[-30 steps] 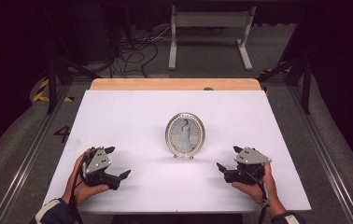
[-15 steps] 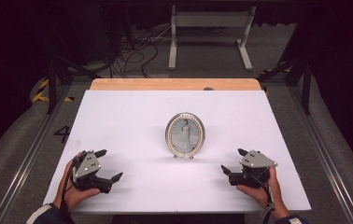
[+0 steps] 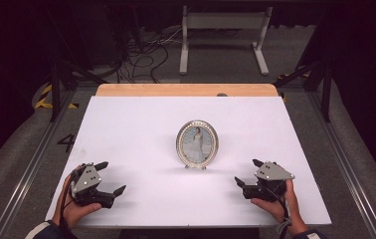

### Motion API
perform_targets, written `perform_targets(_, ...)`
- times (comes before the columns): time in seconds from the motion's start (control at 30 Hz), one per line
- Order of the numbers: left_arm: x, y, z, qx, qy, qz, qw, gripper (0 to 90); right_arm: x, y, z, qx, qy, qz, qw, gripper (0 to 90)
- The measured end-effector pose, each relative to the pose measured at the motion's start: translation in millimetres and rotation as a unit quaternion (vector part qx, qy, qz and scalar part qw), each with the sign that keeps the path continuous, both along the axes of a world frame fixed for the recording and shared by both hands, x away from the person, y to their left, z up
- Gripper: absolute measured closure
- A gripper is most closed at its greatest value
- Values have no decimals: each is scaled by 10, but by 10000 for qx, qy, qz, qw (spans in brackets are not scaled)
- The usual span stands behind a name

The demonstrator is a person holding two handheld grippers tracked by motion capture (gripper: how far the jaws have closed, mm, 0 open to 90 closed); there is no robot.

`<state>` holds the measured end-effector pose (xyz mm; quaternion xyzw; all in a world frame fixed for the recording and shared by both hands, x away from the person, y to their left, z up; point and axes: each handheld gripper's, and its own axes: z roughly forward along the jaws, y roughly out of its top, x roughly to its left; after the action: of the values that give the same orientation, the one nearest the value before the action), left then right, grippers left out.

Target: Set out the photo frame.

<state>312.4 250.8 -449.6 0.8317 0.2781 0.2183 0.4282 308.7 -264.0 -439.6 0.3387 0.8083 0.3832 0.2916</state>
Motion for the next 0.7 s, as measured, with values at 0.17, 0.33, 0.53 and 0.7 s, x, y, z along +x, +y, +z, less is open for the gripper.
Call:
perform_targets(0.17, 8, -10, 1, 1, -8, -26, 10000, 47, -8, 7, -8, -9, -3, 17, 10000, 168)
perform_targets(0.33, 11, -16, -7, -16, 37, -24, 10000, 47, -2, 9, -18, -18, 11, 28, 10000, 168)
perform_targets(0.53, 18, -20, -10, -3, 37, -39, 10000, 47, -5, 19, -21, -24, 15, 44, 10000, 168)
perform_targets(0.7, 25, -32, -19, -13, 78, -47, 10000, 47, -2, 25, -32, -60, 16, 60, 10000, 167)
